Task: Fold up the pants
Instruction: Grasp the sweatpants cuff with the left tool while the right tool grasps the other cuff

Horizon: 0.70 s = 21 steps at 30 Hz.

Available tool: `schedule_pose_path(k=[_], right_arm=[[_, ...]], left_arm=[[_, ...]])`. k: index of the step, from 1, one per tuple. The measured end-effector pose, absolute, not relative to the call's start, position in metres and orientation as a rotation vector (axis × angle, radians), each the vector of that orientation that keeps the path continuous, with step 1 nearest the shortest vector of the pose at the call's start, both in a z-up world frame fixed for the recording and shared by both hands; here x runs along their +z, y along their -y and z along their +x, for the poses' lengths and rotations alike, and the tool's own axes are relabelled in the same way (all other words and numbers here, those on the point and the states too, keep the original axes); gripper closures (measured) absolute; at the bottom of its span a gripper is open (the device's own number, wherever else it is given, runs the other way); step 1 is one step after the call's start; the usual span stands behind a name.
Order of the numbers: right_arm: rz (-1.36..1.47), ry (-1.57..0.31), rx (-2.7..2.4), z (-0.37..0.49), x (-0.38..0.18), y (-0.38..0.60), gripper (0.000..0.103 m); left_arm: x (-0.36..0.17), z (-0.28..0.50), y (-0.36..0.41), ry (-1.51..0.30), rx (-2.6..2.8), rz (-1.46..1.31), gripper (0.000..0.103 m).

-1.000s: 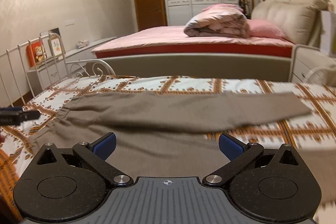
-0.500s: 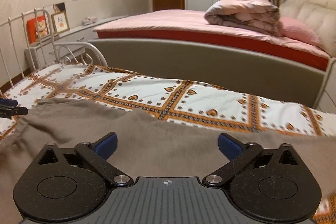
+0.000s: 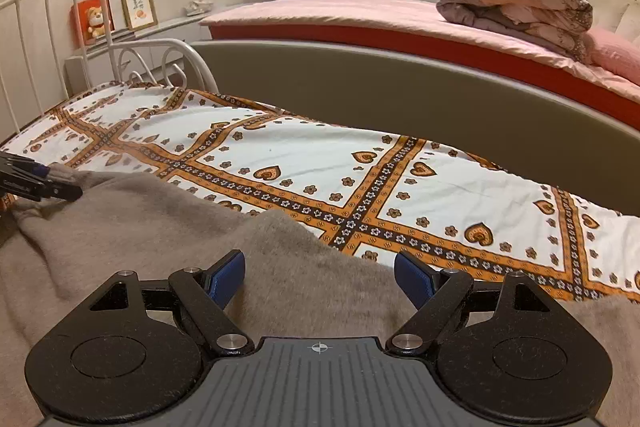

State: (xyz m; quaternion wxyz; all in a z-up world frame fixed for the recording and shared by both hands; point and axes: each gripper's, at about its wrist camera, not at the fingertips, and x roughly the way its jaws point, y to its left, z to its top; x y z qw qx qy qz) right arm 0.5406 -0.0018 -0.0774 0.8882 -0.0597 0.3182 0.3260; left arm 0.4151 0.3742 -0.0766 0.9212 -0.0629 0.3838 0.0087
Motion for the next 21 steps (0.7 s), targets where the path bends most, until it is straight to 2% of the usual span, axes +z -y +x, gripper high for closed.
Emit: schedule_pose_path(k=[7, 9, 13, 15, 16, 17, 19, 21], right_arm=[[-0.196, -0.68, 0.757, 0.563, -0.083, -0.022, 0.021], [-0.246, -0.756, 0.766, 0.574, -0.09, -0.034, 0.021], [-0.251, -0.818, 0.806, 0.591, -0.098, -0.037, 0.021], [-0.269, -0.823, 0.849, 0.59, -0.098, -0.038, 0.042], [-0.27, -0.827, 0.881, 0.589, -0.096, -0.037, 0.064], [-0.285, -0.826, 0.877, 0.588, -0.094, -0.038, 0.077], [-0.285, -0.829, 0.872, 0.586, -0.087, -0.036, 0.087], [-0.313, -0.781, 0.857, 0.574, -0.076, -0.032, 0.09]], left_arm=[[-0.077, 0.414, -0.377, -0.775, -0.01, -0.133, 0.054], [-0.076, 0.415, -0.38, -0.767, -0.022, -0.137, 0.065], [-0.075, 0.419, -0.375, -0.768, -0.048, -0.122, 0.076], [-0.076, 0.421, -0.378, -0.767, -0.074, -0.143, 0.085], [-0.077, 0.421, -0.38, -0.762, -0.086, -0.157, 0.087], [-0.078, 0.421, -0.383, -0.752, -0.098, -0.175, 0.089], [-0.077, 0.417, -0.385, -0.722, -0.109, -0.196, 0.091], [-0.071, 0.408, -0.384, -0.676, -0.128, -0.173, 0.093]])
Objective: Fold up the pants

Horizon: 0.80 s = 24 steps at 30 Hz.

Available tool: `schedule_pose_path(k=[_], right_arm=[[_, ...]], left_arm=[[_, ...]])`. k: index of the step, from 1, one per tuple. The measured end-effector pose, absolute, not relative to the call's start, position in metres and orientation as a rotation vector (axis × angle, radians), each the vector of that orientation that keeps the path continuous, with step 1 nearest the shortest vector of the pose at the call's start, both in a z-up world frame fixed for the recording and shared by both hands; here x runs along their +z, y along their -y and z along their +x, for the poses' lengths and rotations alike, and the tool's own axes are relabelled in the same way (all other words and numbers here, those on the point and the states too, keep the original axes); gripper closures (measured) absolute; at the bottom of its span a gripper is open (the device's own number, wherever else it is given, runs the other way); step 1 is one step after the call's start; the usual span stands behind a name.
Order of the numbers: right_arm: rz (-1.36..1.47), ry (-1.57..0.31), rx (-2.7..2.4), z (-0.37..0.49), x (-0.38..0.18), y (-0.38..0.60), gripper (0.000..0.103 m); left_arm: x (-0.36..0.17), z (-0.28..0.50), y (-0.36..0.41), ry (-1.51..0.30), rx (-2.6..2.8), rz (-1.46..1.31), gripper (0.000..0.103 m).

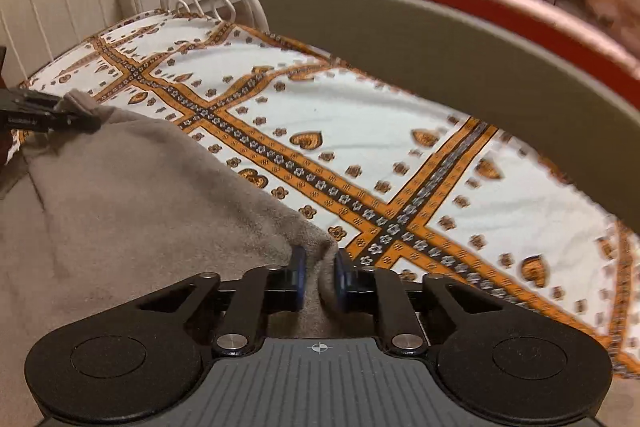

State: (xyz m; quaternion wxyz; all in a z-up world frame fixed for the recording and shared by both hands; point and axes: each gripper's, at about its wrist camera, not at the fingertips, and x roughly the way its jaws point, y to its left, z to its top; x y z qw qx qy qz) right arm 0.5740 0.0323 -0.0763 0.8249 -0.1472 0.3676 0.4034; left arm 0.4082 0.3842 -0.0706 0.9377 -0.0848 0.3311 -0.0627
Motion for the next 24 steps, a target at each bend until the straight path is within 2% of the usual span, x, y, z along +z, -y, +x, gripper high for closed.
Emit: schedule_pose_path(k=[3, 7, 12, 17, 19, 20, 21, 23, 24], right_arm=[[-0.342, -0.685, 0.848, 0.548, -0.055, -0.022, 0.098], [-0.427, -0.535, 0.826, 0.494, -0.022, -0.007, 0.1], [-0.433, -0.504, 0.842, 0.432, -0.005, 0.019, 0.1], [-0.459, -0.527, 0.856, 0.36, -0.019, 0.044, 0.1], [-0.479, -0.544, 0.861, 0.33, -0.033, 0.052, 0.099], [-0.49, -0.565, 0.86, 0.316, -0.043, 0.055, 0.098], [-0.485, -0.579, 0.855, 0.303, -0.052, 0.061, 0.097], [-0.42, -0.595, 0.809, 0.283, -0.062, 0.077, 0.088], [-0.363, -0.608, 0.786, 0.276, -0.063, 0.086, 0.081]], left_arm=[[-0.055, 0.394, -0.382, -0.612, -0.144, -0.146, 0.093], [-0.024, 0.361, -0.38, -0.471, -0.193, -0.128, 0.093], [0.0, 0.311, -0.366, -0.385, -0.251, -0.127, 0.093], [-0.001, 0.253, -0.353, -0.4, -0.296, -0.115, 0.091], [-0.014, 0.23, -0.344, -0.454, -0.28, -0.134, 0.079], [-0.022, 0.219, -0.343, -0.48, -0.251, -0.151, 0.066], [-0.031, 0.209, -0.341, -0.524, -0.221, -0.188, 0.048], [-0.041, 0.188, -0.336, -0.572, -0.124, -0.242, 0.023], [-0.043, 0.18, -0.334, -0.577, -0.1, -0.265, 0.025]])
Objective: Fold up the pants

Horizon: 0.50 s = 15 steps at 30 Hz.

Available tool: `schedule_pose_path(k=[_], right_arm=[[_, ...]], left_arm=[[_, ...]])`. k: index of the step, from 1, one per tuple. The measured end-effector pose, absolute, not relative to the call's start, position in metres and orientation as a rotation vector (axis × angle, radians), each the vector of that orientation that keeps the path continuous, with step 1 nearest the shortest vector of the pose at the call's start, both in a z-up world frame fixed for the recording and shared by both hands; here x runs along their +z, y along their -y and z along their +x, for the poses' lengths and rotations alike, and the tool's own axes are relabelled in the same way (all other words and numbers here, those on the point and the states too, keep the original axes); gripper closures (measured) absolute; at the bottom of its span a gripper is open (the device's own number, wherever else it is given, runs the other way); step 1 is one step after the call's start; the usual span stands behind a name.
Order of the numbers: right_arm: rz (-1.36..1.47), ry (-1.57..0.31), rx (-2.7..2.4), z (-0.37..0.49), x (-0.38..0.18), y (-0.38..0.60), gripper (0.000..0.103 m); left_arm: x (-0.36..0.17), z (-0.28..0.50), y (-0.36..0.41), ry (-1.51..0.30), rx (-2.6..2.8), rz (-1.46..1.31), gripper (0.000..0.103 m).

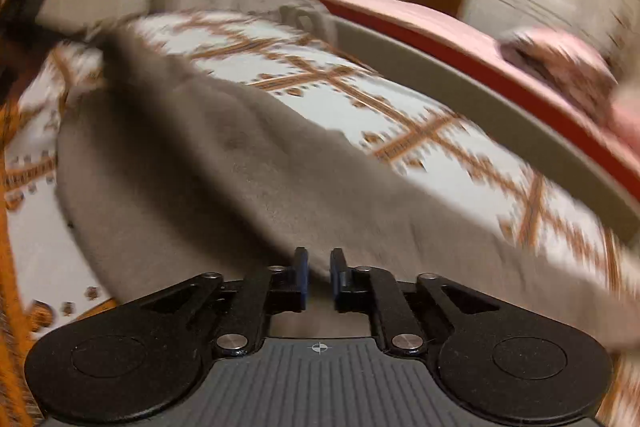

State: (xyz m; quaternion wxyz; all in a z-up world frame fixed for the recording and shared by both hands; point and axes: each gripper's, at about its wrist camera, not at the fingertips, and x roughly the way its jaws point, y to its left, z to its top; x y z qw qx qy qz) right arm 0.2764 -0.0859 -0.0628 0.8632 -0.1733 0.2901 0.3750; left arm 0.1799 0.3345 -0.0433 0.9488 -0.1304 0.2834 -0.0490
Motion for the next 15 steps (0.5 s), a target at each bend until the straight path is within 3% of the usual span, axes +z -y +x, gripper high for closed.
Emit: schedule_pose_path(k=[1, 2, 10, 12, 15], right_arm=[[-0.297, -0.613, 0.758, 0.272, -0.062, 0.097, 0.062], [-0.241, -0.61, 0.734, 0.267, -0.06, 0.106, 0.053], [0.036, -0.62, 0.609, 0.262, -0.045, 0.143, 0.052], [0.077, -0.62, 0.587, 0.262, -0.042, 0.148, 0.052], [0.118, -0.633, 0.557, 0.263, -0.042, 0.152, 0.052]], left_arm=[[-0.045, 0.171, -0.332, -0.585, -0.069, -0.293, 0.025], [-0.046, 0.162, -0.33, -0.595, -0.038, -0.335, 0.025], [-0.037, 0.128, -0.318, -0.556, 0.1, -0.574, 0.032], [-0.035, 0.129, -0.312, -0.55, 0.078, -0.637, 0.04], [-0.036, 0.135, -0.304, -0.573, 0.132, -0.668, 0.04]])
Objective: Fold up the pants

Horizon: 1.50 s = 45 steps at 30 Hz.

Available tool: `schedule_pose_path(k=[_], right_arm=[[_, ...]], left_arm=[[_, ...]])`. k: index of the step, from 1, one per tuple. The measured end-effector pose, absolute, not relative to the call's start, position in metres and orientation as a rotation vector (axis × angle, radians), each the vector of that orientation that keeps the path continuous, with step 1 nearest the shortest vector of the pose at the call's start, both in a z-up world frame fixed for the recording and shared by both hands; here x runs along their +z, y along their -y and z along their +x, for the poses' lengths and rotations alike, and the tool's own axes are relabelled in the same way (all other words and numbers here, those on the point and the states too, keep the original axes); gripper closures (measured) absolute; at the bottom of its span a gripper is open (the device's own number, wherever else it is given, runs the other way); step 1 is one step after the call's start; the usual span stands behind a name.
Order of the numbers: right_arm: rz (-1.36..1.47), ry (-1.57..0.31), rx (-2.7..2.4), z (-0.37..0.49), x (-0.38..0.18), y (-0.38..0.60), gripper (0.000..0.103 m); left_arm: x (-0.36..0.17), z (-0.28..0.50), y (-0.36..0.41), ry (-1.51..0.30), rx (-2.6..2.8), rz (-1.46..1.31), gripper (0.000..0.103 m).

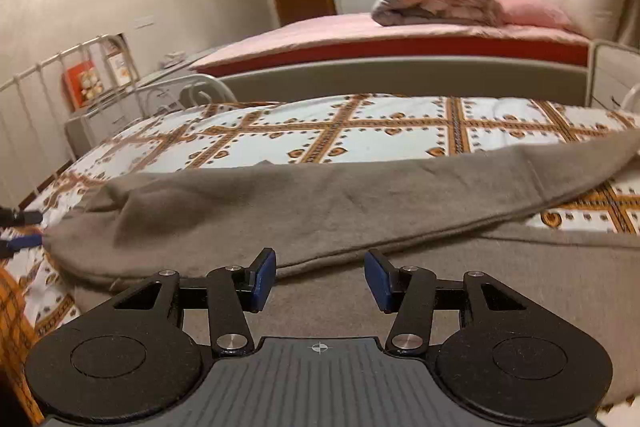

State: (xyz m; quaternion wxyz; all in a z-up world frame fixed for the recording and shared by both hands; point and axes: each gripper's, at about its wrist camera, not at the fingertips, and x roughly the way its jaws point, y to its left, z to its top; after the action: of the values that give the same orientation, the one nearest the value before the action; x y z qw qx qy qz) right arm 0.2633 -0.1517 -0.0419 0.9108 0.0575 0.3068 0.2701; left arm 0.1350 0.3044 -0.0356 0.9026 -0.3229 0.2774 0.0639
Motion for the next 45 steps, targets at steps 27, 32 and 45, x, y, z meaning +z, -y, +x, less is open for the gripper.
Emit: schedule_pose_path(k=[27, 32, 45], right_arm=[[0.552, -0.854, 0.423, 0.344, -0.093, 0.163, 0.053], [0.713, -0.905, 0.425, 0.379, -0.099, 0.175, 0.098], [0.341, -0.69, 0.633, 0.258, -0.043, 0.153, 0.098]], left_arm=[[-0.08, 0.148, -0.325, -0.572, 0.12, -0.863, 0.078], [-0.073, 0.158, -0.332, -0.589, 0.076, -0.828, 0.079], [-0.056, 0.16, -0.365, -0.645, 0.096, -0.746, 0.082]])
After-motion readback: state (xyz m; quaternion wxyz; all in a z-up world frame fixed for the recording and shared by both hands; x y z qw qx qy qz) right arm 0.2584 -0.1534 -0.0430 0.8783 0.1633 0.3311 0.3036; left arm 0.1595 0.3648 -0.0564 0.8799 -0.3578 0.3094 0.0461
